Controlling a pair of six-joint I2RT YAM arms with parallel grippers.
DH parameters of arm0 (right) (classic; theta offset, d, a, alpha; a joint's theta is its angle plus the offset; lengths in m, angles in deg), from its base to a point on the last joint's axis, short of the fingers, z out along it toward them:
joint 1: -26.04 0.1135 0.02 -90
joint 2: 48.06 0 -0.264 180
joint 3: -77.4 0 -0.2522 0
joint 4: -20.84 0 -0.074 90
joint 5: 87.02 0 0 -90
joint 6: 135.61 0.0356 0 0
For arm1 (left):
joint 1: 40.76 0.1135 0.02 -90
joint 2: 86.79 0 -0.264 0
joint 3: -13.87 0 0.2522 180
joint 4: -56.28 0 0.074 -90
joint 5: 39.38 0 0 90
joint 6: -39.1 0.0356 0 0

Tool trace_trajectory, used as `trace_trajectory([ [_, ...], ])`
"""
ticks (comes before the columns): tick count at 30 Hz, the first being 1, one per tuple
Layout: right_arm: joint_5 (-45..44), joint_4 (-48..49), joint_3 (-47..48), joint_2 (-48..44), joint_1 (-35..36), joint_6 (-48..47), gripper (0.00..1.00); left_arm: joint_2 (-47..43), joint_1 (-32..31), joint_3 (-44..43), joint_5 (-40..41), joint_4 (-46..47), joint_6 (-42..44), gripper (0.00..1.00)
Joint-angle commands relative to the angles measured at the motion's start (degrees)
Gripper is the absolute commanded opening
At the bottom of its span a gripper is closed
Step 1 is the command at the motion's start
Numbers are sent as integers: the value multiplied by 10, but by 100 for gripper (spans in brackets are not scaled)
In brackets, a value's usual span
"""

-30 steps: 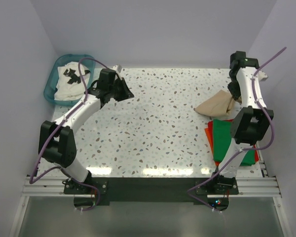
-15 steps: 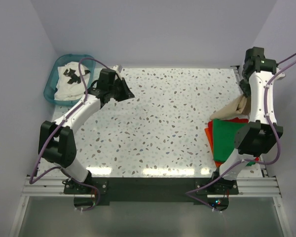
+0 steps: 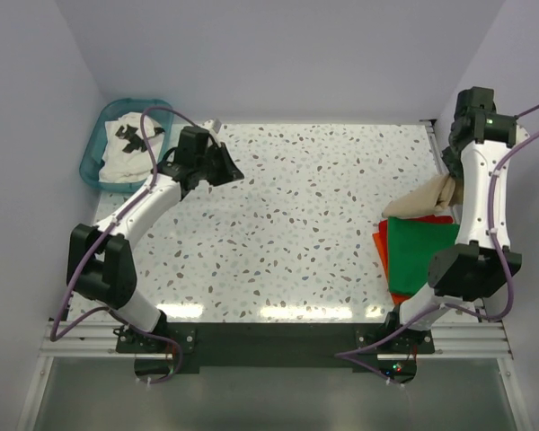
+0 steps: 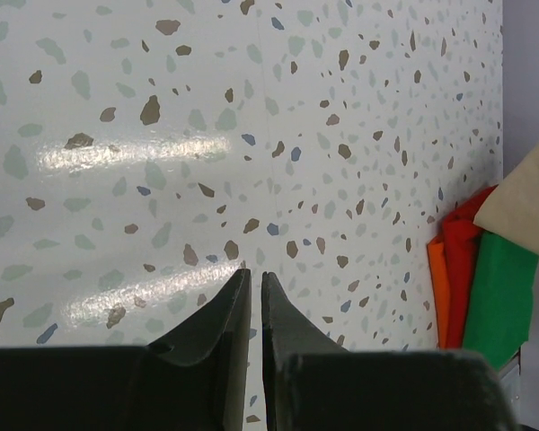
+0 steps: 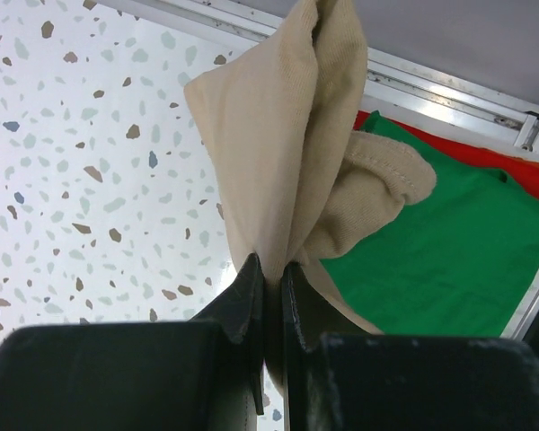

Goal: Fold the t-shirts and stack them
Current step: Neatly place the folded tshirt to the corner, then reset both grippers

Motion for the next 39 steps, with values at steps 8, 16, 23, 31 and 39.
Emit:
trace_trajectory([
  [8, -21, -141, -94, -132, -16, -25, 0, -33, -10, 16, -7, 4, 8, 14],
  [16, -14, -90, -315, -308, -17, -65, 68, -25, -27, 46, -14, 27, 10, 14],
  [23, 81, 12, -345, -363, -18, -167, 99, -39, -30, 69, -15, 40, 15, 15],
  [31, 271, 163, -431, -413, -14, -234, 99, -74, -30, 76, -5, 37, 25, 16],
  [39, 240, 214, -420, -387, 107, -207, 99, -116, -29, 97, 3, 41, 26, 17],
])
